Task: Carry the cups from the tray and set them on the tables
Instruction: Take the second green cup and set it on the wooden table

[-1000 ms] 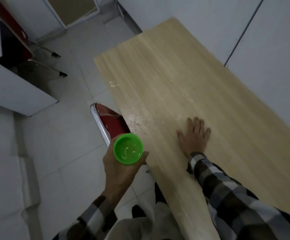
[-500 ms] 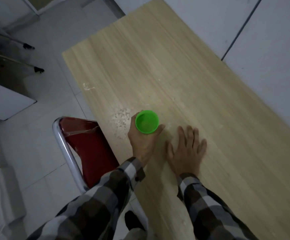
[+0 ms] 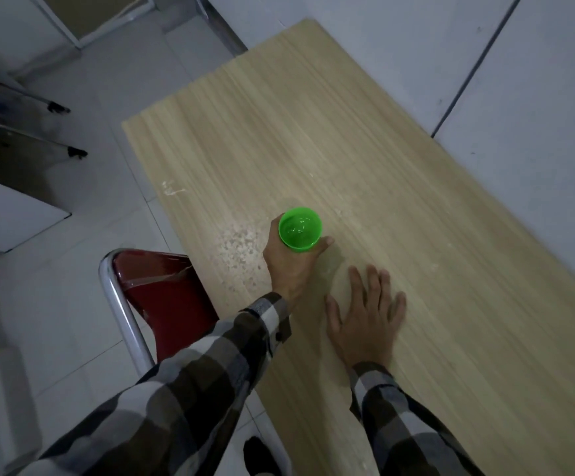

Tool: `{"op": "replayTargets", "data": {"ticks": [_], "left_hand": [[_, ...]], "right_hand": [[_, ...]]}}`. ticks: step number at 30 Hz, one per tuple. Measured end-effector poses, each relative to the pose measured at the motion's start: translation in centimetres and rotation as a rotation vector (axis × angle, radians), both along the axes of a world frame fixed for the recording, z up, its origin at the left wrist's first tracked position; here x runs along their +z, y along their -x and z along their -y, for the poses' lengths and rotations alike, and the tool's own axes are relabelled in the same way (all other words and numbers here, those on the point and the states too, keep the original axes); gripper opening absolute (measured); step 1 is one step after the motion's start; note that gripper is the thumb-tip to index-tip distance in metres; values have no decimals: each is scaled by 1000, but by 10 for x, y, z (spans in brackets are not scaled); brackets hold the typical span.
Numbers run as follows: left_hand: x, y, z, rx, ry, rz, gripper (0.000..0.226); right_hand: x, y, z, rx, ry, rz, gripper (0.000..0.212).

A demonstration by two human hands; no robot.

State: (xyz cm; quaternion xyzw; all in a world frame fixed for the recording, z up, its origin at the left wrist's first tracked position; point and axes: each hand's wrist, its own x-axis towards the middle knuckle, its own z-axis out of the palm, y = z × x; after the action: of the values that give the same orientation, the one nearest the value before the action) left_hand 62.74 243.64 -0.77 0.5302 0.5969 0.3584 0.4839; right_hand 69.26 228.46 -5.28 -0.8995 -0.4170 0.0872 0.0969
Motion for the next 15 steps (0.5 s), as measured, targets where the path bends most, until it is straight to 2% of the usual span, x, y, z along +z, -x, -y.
{"op": "replayTargets", "data": {"ticks": [3,7,9,15], "left_hand": [[3,4,-1,-27,7,-16,83],[13,16,3,-103,20,-26,123],[21,27,10,-107,24,-11,135],[60,82,65,-183,-27,-72,117]], "right_hand": [[0,-1,0,4,9,-11,70],[-1,-1,1,14,5,-10,70],[-1,-1,1,11,-7,-11,69],[2,0,5,21,-25,-22,69]]}}
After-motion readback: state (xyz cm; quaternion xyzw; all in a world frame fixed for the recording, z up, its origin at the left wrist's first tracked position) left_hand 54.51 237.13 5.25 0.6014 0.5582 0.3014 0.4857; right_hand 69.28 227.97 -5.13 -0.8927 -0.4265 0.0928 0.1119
